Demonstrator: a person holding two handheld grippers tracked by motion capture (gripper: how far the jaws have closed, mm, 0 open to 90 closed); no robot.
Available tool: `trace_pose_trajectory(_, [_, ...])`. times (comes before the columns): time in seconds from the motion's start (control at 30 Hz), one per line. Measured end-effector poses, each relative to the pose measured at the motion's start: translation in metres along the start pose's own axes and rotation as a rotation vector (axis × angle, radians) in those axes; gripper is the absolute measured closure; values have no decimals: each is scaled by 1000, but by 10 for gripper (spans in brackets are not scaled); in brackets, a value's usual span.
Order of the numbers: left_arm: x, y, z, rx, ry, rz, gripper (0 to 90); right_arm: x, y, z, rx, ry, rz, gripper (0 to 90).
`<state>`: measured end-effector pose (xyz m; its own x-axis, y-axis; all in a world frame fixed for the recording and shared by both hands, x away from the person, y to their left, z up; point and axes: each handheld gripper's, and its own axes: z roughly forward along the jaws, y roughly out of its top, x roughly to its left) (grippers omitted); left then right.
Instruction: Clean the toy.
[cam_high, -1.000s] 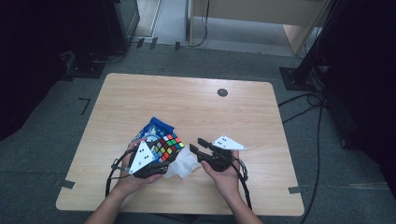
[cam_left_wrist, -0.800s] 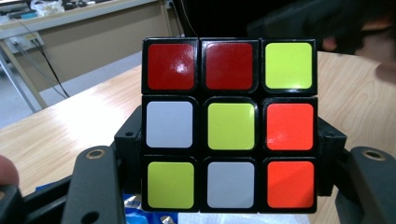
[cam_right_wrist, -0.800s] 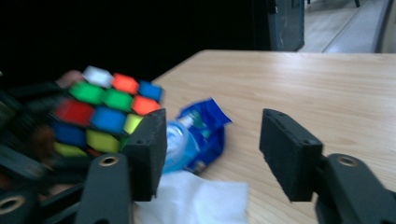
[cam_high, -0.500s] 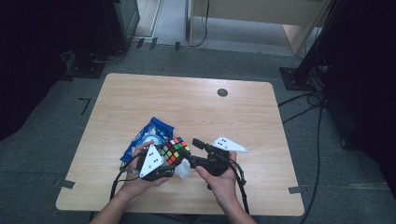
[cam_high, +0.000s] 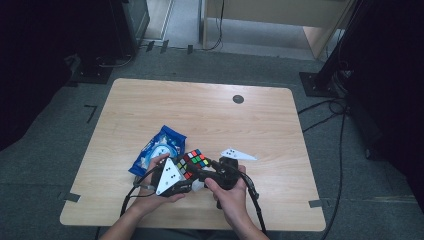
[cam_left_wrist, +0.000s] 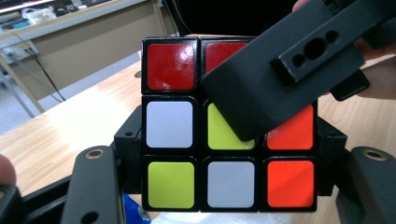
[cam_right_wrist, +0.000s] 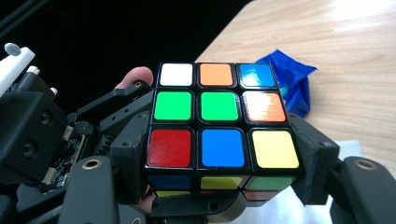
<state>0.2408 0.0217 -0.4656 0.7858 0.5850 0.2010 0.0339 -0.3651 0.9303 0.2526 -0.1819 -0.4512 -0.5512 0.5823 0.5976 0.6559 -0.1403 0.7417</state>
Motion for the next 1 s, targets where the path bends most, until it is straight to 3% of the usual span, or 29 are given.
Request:
trace_pose_trajectory(0.1, [0, 0, 1, 9, -15, 10, 279, 0, 2, -5, -31, -33, -17, 341])
trace_pose_trajectory(0.23, [3, -1, 2, 25, -20, -15, 223, -7, 13, -19, -96, -79, -25, 341])
trace_pose_trajectory(0.3, [7, -1, 0, 26, -13, -31, 211, -12, 19, -28, -138, -164, -84, 341])
trace_pose_trajectory(0.33, [7, -1, 0, 26, -13, -31, 210, -12, 19, -28, -138, -164, -84, 341])
trace_pose_trajectory(0.37, [13, -2, -3, 25, 0, -54, 207, -20, 24, -36, -158, -265, -146, 341])
trace_pose_trajectory(0.5, [27, -4, -9, 25, 36, -98, 205, -40, 26, -41, -142, -427, -221, 340])
trace_pose_trajectory(0.63, [37, -4, -13, 24, 62, -127, 205, -61, 21, -36, -108, -547, -276, 340])
trace_pose_trajectory(0.77, [45, -6, -16, 36, 92, -154, 206, -73, 19, -30, -83, -586, -280, 340])
trace_pose_trajectory(1.0, [52, -7, -21, 53, 121, -181, 211, -79, 14, -18, -45, -646, -331, 340])
